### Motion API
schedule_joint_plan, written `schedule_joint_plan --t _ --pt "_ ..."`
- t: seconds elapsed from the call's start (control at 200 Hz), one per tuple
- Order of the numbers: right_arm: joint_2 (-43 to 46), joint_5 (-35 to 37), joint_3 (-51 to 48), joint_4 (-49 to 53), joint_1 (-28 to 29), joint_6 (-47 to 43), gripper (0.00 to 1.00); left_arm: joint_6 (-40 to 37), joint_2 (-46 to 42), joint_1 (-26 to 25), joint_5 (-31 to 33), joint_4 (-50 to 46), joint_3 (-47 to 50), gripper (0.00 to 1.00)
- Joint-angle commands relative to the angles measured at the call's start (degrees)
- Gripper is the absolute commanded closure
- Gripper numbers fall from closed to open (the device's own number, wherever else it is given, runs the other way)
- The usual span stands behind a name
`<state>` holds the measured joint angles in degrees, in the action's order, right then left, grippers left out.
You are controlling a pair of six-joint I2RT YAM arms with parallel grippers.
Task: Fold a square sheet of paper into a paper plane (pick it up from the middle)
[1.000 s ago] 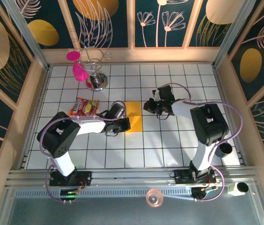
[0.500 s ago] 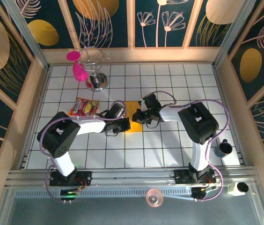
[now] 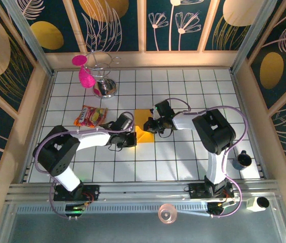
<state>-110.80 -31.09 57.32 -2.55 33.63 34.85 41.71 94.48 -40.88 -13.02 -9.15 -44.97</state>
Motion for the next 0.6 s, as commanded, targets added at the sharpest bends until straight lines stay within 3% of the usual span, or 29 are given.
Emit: schedule_joint_plan --t 0.0,0.19,0.33,0.591 --pt "-3.2 6.2 -0.4 4.6 -1.4 -0.9 1.00 -3.3 -3.2 -0.1 2.2 -8.3 -0.8 1.00" --pt "-0.9 2.7 -0.4 0.9 -1.4 1.0 1.00 0.4 -5.9 -0.1 4.6 -0.9 -4.0 1.00" --pt "0.8 -0.5 -0.6 -3.0 -1.6 3.2 1.00 5.7 -1.0 -0.1 2.2 7.4 -4.1 1.00" --pt "2.1 -0.8 -0.4 -2.8 -1.6 3.1 1.00 7.9 5.9 -0.1 2.2 9.0 -4.9 1.00"
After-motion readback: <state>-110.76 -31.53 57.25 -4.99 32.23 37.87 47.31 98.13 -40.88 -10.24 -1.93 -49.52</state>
